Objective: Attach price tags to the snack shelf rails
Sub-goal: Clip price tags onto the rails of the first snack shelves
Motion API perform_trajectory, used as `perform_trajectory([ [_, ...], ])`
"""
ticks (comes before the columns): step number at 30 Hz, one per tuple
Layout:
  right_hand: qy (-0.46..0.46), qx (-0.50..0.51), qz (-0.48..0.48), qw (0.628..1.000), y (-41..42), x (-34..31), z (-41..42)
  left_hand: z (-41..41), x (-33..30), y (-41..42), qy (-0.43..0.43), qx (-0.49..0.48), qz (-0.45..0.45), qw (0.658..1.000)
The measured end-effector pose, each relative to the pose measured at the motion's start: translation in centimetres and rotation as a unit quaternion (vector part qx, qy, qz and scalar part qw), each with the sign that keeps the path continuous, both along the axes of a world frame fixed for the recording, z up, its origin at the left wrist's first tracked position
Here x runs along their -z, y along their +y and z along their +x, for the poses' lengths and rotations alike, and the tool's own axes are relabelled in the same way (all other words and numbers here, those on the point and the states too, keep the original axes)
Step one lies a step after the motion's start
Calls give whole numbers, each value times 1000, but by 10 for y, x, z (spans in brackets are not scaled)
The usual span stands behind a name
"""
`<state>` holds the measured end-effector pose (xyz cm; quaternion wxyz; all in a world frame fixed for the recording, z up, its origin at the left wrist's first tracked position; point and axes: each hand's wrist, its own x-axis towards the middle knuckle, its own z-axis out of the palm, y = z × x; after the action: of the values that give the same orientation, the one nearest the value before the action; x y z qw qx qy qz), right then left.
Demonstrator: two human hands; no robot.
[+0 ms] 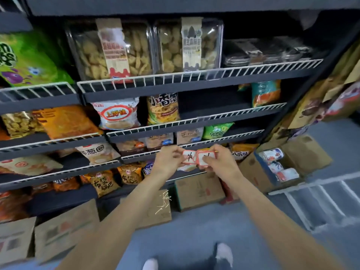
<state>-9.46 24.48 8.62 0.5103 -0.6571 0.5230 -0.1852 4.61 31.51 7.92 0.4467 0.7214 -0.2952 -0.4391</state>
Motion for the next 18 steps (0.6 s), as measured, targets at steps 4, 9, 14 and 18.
perform_trajectory([
  [4, 49, -122, -85, 988, -77, 33, -31, -29, 44, -58, 16, -86, -3, 996],
  [9, 24, -94, -14, 995, -156, 107, -53, -48, 129, -118, 8, -169, 17, 985],
  [14, -66, -22, 125, 990, -203, 196, -48, -51, 220, -161, -45, -155, 39, 986],
  [18, -19, -113, -21, 993, -226, 268, -31, -36, 277, -189, -78, -142, 4, 987],
])
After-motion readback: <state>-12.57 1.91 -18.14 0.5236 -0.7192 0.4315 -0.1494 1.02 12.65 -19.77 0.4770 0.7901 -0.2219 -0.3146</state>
